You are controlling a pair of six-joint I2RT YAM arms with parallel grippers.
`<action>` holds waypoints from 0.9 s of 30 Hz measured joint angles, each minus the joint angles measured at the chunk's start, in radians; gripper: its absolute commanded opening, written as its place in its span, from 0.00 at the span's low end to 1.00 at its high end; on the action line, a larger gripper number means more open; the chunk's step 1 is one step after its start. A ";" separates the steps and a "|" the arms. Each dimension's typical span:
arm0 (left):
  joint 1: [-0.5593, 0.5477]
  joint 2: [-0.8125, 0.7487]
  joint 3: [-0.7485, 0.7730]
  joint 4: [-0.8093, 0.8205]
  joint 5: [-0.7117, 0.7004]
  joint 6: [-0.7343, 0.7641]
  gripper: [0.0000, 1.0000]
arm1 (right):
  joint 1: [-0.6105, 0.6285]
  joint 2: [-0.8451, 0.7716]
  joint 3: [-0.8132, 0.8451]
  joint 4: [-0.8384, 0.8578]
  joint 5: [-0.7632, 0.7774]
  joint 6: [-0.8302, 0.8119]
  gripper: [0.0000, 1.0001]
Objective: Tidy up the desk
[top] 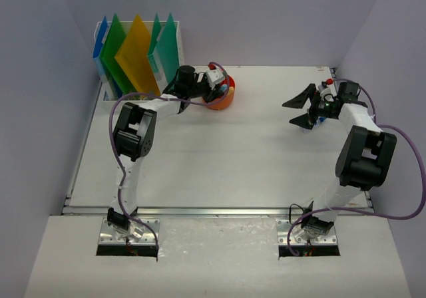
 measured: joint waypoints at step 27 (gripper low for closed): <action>0.044 -0.148 -0.009 -0.133 0.021 0.045 0.74 | -0.001 -0.038 -0.004 -0.062 0.425 -0.150 0.99</action>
